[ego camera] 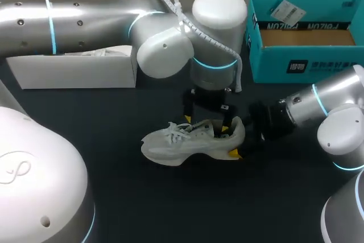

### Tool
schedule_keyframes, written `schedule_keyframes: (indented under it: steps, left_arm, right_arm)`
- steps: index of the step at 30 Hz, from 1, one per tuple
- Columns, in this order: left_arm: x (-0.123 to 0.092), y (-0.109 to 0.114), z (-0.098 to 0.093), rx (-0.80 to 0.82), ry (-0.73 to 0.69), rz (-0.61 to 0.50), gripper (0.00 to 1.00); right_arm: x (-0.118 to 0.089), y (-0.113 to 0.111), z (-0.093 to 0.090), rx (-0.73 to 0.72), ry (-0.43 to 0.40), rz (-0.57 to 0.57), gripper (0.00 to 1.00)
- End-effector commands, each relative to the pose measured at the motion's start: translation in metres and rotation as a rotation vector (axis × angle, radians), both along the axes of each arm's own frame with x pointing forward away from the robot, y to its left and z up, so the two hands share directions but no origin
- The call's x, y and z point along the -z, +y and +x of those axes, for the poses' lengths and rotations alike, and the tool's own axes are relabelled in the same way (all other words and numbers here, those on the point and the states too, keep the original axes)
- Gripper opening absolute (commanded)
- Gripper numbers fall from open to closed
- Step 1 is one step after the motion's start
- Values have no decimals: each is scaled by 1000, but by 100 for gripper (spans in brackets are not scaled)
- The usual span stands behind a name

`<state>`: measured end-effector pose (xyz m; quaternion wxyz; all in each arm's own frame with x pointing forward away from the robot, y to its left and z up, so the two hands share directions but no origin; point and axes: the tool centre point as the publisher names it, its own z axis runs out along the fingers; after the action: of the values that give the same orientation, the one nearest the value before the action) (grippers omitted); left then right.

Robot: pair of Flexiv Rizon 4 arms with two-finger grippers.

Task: Take the shoe out of the shoebox, open the shoe tongue, remove and reinsert the insole, then place the shoe into the shoebox

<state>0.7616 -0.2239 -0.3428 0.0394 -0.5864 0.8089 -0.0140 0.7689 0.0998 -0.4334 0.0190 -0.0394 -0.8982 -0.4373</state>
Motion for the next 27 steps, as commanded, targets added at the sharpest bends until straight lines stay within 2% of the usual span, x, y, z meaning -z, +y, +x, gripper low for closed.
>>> schedule_keyframes:
  steps: [1,10,20,21,22,24,25,27]
  left_arm:
    - [-2,1,-1,-14,-28,51,100]
    - [-2,38,3,-104,-38,113,100]
    - [-19,68,3,-182,13,79,100]
    - [-20,69,1,-184,26,73,79]
    - [-21,71,0,-185,37,67,48]
    - [-22,72,-3,-184,50,50,33]
    - [-22,73,-5,-182,80,35,1]
    - [-22,74,-6,-183,155,-5,0]
  right_arm:
    - [6,3,-3,2,-2,0,0]
    - [6,3,-3,2,-2,0,0]
    - [6,3,-3,2,-2,0,0]
    - [6,3,-3,2,-2,0,0]
    - [6,3,-3,2,-2,0,0]
    - [6,3,-3,2,-2,0,0]
    - [6,3,-3,2,-2,0,0]
    - [6,3,-3,2,-2,0,0]
